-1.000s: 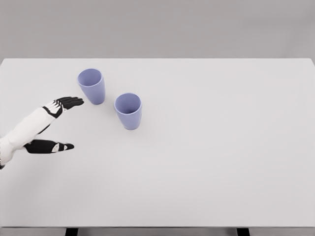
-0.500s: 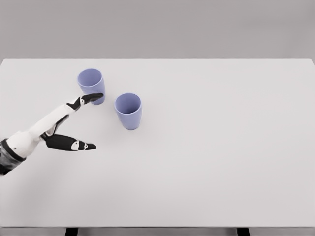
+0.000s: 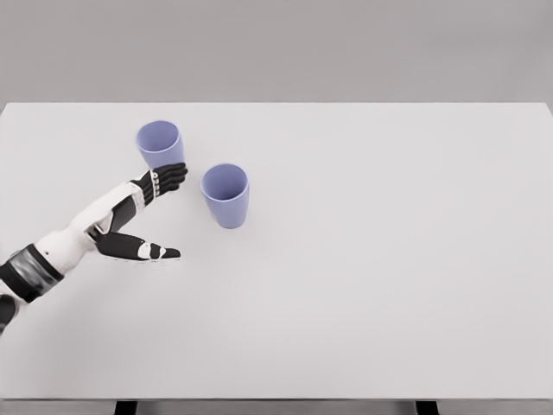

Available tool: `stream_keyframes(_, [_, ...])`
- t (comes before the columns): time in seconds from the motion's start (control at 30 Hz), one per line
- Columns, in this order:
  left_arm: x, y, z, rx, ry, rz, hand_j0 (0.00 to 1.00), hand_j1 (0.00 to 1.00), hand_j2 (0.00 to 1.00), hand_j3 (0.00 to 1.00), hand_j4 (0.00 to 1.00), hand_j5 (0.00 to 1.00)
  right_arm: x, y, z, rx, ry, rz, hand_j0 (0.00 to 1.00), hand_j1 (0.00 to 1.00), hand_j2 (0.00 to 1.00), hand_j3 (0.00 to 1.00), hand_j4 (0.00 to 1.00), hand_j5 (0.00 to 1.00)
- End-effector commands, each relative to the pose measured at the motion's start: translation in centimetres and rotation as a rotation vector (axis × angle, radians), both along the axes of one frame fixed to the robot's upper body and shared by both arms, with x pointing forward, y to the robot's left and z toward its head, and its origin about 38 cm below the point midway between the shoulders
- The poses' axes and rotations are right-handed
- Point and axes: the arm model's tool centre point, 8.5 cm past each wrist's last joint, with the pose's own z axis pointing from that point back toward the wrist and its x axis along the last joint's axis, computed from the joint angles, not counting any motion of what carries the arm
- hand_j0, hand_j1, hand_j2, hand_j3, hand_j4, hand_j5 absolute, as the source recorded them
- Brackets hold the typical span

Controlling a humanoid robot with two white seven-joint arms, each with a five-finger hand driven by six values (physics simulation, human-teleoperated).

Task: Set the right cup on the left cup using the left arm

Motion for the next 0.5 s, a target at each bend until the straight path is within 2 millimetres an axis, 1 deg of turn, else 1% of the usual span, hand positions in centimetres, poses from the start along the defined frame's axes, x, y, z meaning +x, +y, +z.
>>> stream_keyframes(0.0, [0.3,-0.1,-1.1,-0.021,0.050,0.027,1.00,1.00,1.00,1.00,1.00,1.00,0.0,0.0,0.0,0.000,0.001,0.000,1.00,1.00,1.00,1.00,1.00,1.00])
stream_keyframes(0.13, [0.6,-0.2,-1.5,-0.035,0.059,0.037,1.00,1.00,1.00,1.00,1.00,1.00,0.0,0.0,0.0,0.000,-0.001,0.000,1.00,1.00,1.00,1.00,1.00,1.00])
stream_keyframes(0.23, [1.0,-0.7,-1.5,-0.056,0.063,0.046,1.00,1.00,1.00,1.00,1.00,1.00,0.0,0.0,0.0,0.000,0.001,0.000,1.00,1.00,1.00,1.00,1.00,1.00])
stream_keyframes(0.3, [1.4,-0.6,-1.8,-0.053,0.074,0.055,1.00,1.00,1.00,1.00,1.00,1.00,0.0,0.0,0.0,0.000,-0.001,0.002,1.00,1.00,1.00,1.00,1.00,1.00])
stream_keyframes(0.43, [1.6,-1.0,-2.1,-0.071,0.082,0.061,1.00,1.00,1.00,1.00,1.00,1.00,0.0,0.0,0.0,0.000,0.001,0.000,1.00,1.00,1.00,1.00,1.00,1.00])
stream_keyframes(0.47, [1.8,-1.1,-2.0,-0.074,0.076,0.062,1.00,1.00,1.00,1.00,1.00,1.00,0.0,0.0,0.0,0.000,0.001,0.000,1.00,1.00,1.00,1.00,1.00,1.00])
